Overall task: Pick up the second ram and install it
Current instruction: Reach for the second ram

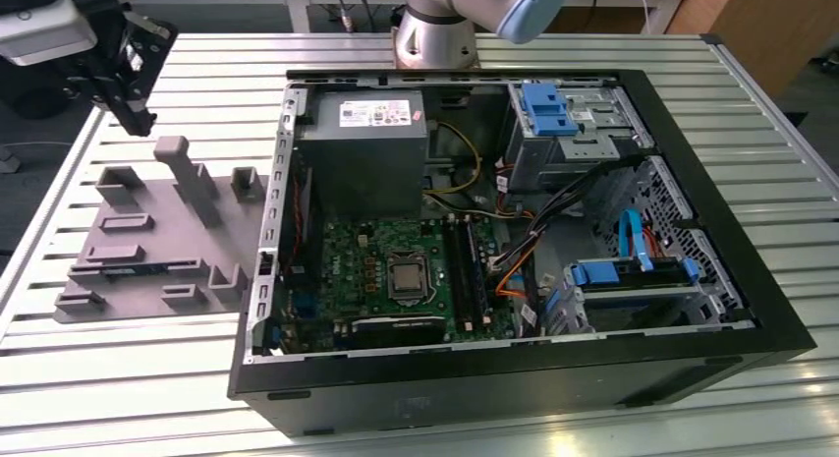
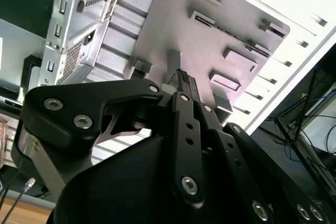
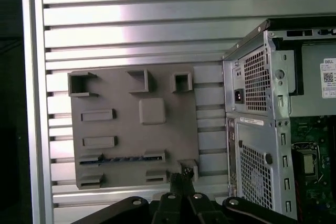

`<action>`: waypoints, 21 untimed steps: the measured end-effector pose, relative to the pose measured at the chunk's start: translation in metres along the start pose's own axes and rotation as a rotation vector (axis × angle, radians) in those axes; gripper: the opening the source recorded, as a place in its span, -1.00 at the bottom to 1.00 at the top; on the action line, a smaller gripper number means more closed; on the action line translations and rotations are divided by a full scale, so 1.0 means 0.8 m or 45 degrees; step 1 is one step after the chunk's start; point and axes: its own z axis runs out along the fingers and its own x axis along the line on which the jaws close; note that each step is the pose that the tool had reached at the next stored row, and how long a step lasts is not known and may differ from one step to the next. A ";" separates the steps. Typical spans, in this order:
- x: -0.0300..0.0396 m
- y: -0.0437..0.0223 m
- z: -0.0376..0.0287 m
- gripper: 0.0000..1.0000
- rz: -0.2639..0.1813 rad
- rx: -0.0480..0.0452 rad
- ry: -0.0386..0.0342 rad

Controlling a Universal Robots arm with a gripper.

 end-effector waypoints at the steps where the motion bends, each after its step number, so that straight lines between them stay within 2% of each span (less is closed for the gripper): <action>1: 0.0037 -0.0005 0.0000 -0.79 0.000 0.000 0.0001; 8: 0.0286 -0.0057 0.0003 -0.79 0.000 0.000 0.0000; 15: 0.0521 -0.0160 0.0012 -0.79 0.000 0.000 0.0000; 21: 0.0740 -0.0208 0.0013 -0.79 0.000 0.000 0.0001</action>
